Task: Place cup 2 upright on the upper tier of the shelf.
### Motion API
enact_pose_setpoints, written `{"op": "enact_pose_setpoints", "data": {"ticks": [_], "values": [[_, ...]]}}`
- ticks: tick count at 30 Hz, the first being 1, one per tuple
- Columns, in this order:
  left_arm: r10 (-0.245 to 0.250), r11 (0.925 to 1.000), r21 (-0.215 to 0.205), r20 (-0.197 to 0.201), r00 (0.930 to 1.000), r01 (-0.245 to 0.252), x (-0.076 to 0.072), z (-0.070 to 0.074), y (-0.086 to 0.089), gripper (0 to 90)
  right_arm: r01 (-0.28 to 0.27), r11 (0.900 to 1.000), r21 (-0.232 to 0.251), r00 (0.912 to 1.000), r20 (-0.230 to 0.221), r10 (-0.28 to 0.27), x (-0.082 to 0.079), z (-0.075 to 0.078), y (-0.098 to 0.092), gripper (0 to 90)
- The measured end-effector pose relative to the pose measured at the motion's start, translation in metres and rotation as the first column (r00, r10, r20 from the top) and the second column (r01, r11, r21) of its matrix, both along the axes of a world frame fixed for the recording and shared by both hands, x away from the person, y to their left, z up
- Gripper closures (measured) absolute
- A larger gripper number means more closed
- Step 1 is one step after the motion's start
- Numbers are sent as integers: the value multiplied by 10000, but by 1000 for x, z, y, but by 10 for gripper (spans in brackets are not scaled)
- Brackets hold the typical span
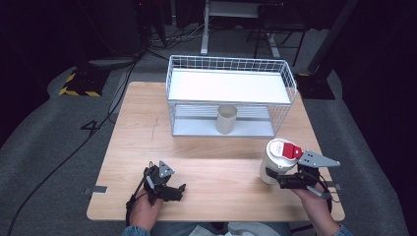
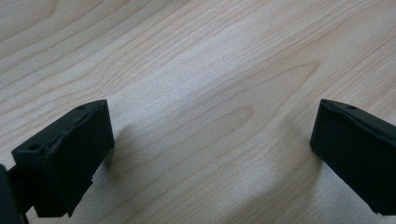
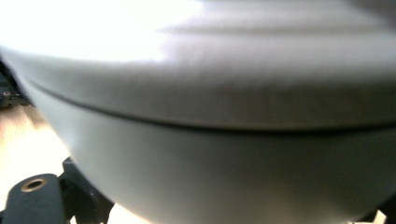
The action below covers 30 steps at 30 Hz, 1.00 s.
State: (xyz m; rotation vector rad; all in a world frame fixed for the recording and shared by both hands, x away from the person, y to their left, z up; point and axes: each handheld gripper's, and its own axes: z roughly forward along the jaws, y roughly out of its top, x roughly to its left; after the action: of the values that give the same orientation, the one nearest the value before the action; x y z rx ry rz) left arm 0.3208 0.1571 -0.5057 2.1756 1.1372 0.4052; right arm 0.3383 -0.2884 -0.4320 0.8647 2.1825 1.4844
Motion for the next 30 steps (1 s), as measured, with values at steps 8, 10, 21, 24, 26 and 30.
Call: {"op": "enact_pose_setpoints", "data": {"ticks": [8, 10, 21, 24, 26, 30], "values": [[14, 10000, -5, -11, 10000, -14, 0, 0, 0, 0, -130, 9999, -33, 9998, 158, 131, 6, 19, 3, 133], [36, 10000, -23, -14, 10000, -36, 0, 0, 0, 0, -154, 9999, -73, 9996, 227, 156, 9, 26, 5, 133], [61, 10000, 7, -12, 10000, -61, 1, 0, 0, 0, -158, 9999, -23, 9989, 447, 159, 20, 53, 8, 134], [53, 10000, 44, 9, 10000, -53, 1, 0, 0, 0, -181, 9998, -41, 9986, 505, 183, 24, 61, 10, 133], [50, 10000, 47, 6, 10000, -50, 1, 0, 0, 0, -159, 9998, -77, 9981, 597, 164, 26, 66, 11, 133], [49, 10000, 47, 9, 10000, -49, 1, 0, 0, 0, -234, 9997, -67, 9981, 575, 238, 33, 74, 14, 134]]}}
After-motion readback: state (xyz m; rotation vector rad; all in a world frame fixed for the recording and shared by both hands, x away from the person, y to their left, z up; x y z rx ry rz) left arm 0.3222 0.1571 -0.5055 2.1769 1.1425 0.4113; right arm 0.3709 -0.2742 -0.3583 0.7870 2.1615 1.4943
